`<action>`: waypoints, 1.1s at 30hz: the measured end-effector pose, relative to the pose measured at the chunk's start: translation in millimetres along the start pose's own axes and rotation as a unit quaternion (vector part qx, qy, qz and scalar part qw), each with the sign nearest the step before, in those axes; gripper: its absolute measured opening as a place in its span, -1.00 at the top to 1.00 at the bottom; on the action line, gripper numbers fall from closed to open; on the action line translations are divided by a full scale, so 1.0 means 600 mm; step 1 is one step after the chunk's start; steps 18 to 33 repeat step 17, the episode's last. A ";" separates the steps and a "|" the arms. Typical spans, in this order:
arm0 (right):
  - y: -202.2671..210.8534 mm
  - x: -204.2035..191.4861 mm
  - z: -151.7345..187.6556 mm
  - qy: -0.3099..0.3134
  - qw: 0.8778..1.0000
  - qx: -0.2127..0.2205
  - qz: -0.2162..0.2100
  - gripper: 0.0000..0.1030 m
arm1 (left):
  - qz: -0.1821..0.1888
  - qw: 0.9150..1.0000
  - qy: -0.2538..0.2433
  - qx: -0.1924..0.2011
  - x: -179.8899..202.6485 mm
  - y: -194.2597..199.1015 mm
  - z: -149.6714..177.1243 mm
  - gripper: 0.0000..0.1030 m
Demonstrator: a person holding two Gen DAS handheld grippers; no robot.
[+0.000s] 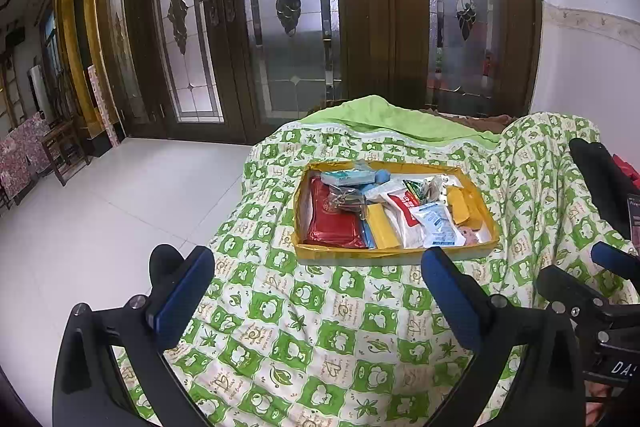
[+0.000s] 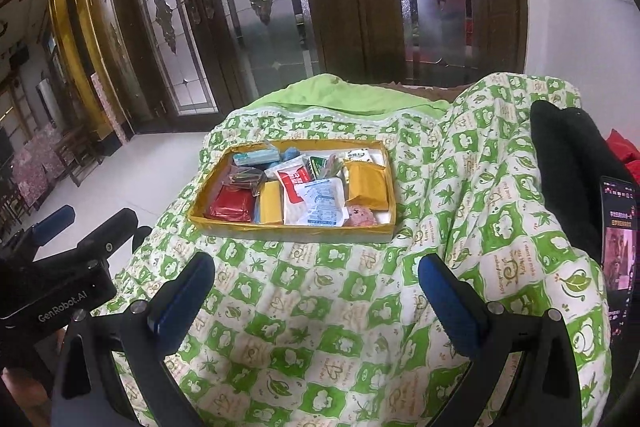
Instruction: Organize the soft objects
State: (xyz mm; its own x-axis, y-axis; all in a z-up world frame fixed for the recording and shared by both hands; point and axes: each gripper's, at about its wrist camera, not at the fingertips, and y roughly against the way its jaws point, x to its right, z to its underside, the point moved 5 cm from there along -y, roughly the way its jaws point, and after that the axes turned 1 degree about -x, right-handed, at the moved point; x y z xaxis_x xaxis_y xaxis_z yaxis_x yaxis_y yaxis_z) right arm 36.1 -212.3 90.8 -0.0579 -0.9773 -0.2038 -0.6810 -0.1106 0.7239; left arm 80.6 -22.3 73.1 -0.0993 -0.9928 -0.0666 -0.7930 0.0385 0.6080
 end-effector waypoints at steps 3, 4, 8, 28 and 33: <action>0.004 0.000 0.001 0.001 1.000 0.002 0.004 -0.99 | 0.007 1.000 0.004 0.000 0.000 0.003 -0.001 -1.00; 0.004 0.000 0.001 0.001 1.000 0.002 0.004 -0.99 | 0.008 1.000 0.004 -0.001 0.001 0.003 -0.001 -1.00; 0.003 0.001 0.002 0.000 1.000 0.002 0.004 -0.99 | 0.004 1.000 0.001 -0.001 0.002 0.002 -0.002 -1.00; -0.008 -0.002 0.012 0.004 1.000 -0.012 0.008 -0.99 | 0.007 1.000 -0.008 0.005 0.009 -0.006 0.005 -1.00; -0.008 -0.002 0.012 0.004 1.000 -0.012 0.008 -0.99 | 0.007 1.000 -0.008 0.005 0.009 -0.006 0.005 -1.00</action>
